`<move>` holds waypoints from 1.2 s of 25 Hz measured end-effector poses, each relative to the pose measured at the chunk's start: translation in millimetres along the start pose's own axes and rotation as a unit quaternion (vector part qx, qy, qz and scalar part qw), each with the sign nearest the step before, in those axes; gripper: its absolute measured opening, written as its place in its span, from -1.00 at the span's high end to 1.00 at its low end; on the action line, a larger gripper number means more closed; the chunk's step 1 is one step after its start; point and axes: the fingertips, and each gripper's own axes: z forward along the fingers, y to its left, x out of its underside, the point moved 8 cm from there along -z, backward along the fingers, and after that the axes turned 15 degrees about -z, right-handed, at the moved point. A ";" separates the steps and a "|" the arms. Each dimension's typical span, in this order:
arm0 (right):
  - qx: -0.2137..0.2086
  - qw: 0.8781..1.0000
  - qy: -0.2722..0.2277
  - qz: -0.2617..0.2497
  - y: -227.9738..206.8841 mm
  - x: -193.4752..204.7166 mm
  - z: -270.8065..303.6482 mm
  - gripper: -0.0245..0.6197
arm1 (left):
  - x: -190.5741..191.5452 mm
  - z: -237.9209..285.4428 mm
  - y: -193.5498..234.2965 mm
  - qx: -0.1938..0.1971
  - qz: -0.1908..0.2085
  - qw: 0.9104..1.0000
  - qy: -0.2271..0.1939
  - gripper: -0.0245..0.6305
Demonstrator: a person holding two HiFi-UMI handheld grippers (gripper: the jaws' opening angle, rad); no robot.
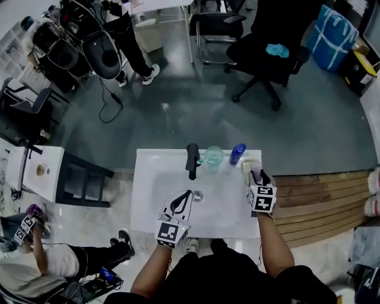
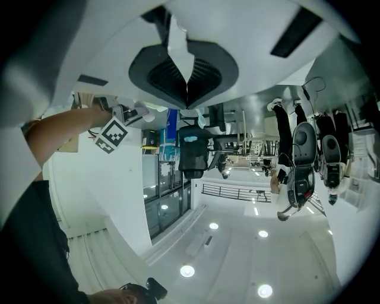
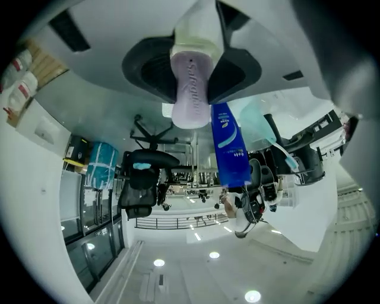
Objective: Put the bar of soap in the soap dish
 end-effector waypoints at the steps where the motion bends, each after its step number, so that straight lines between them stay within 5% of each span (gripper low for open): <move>1: -0.006 1.000 0.014 -0.001 0.5 3.4 4.4 0.35 | 1.4 1.3 -0.3 -0.001 0.000 1.000 0.002 0.86; 10: -0.041 0.993 0.107 -0.005 5.0 15.4 31.9 0.35 | 9.6 4.1 -2.2 0.001 -0.006 1.000 0.014 0.86; 18: -0.035 0.992 0.121 -0.017 7.3 11.5 44.3 0.34 | 10.5 -3.2 11.6 -0.015 -0.012 1.000 0.010 0.86; 30: -0.016 1.000 0.015 -0.014 14.9 -34.7 -15.7 0.18 | -13.7 -16.4 10.9 0.012 -0.019 0.999 -0.024 0.86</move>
